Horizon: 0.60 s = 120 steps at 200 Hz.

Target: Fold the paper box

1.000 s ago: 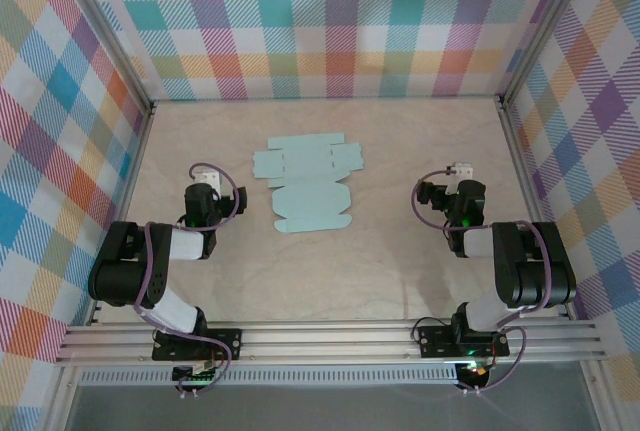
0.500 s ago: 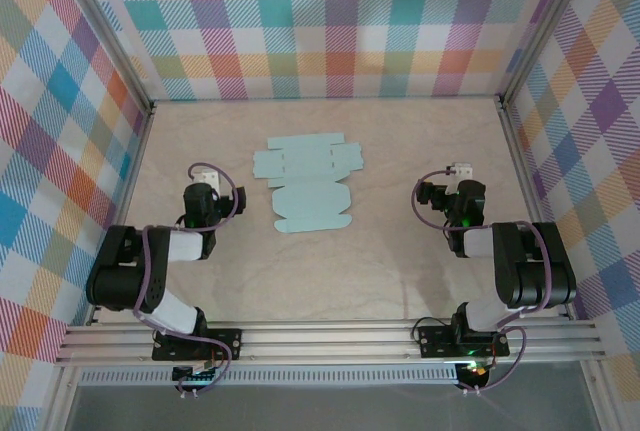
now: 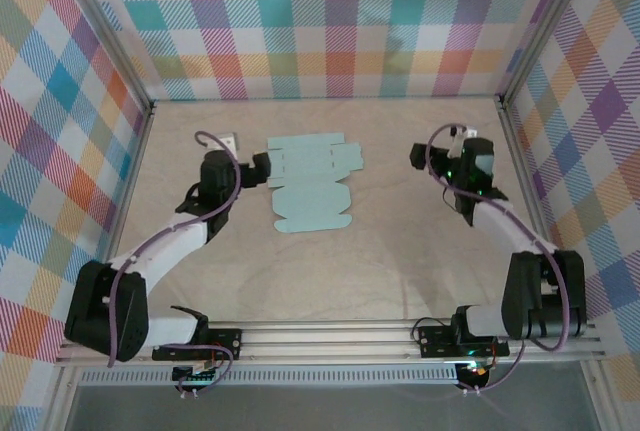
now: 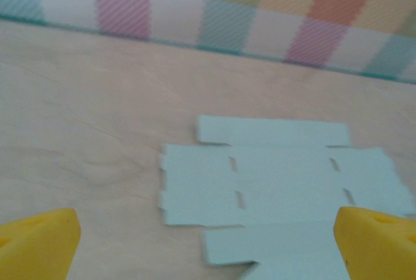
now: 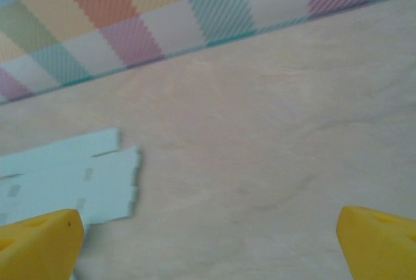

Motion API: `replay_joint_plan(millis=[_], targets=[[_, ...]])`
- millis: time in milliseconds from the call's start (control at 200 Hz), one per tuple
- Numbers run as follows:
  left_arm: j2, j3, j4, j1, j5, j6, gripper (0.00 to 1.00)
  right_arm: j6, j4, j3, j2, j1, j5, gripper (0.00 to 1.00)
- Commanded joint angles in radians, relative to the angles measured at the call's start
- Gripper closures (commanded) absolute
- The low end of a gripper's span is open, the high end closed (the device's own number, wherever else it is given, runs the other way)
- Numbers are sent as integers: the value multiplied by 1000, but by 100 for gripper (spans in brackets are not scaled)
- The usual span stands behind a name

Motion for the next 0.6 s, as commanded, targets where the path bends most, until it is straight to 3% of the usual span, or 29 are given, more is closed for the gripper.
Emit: replay_joint_plan(millis=[0, 175, 430, 595], targets=[[101, 69, -91, -87, 66, -176, 0, 163, -177, 102, 109, 48, -169, 0], [313, 176, -83, -170, 171, -347, 5, 218, -260, 285, 288, 116, -195, 0], [515, 219, -68, -175, 287, -467, 10, 198, -307, 500, 503, 145, -297, 0], [564, 203, -107, -142, 344, -479, 10, 185, -380, 685, 675, 174, -377, 19]])
